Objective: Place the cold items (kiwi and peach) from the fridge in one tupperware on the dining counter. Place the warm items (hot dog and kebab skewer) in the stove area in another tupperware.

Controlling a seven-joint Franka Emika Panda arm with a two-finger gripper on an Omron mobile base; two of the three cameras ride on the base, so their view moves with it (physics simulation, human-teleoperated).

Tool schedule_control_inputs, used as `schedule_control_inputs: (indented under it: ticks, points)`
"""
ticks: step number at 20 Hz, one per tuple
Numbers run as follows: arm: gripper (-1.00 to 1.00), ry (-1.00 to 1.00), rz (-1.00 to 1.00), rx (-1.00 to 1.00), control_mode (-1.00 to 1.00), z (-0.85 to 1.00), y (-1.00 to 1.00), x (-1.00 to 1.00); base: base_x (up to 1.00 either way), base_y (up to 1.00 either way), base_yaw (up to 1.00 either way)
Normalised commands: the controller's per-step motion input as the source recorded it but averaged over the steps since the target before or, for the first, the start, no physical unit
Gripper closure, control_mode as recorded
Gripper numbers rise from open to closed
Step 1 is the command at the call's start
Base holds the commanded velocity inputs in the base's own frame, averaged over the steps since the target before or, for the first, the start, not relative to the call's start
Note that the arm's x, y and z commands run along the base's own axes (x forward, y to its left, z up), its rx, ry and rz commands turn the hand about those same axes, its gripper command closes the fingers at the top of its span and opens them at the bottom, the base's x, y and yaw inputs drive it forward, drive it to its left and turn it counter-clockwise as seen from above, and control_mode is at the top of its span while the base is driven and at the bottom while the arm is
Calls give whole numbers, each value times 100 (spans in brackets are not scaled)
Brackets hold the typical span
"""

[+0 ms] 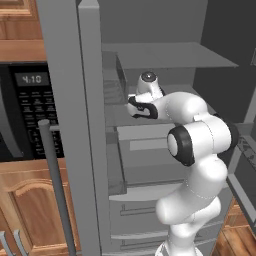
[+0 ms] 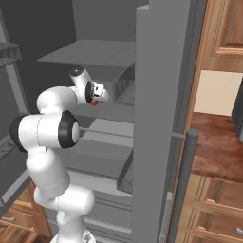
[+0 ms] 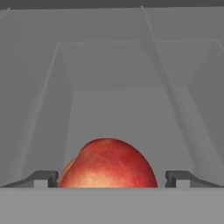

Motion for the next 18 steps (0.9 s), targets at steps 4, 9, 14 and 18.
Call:
schedule_control_inputs:
  ticks: [4, 9, 14, 18]
  points:
    - [100, 0, 0, 1, -100, -14, 1, 0, 0, 0, 0]
    - [100, -8, 0, 0, -100, -14, 14, 0, 0, 0, 0]
    - [100, -20, 0, 0, -100, -4, 4, -2, 0, 0, 0]
    - [100, -33, -1, 0, -100, 0, -4, -6, 0, 0, 0]
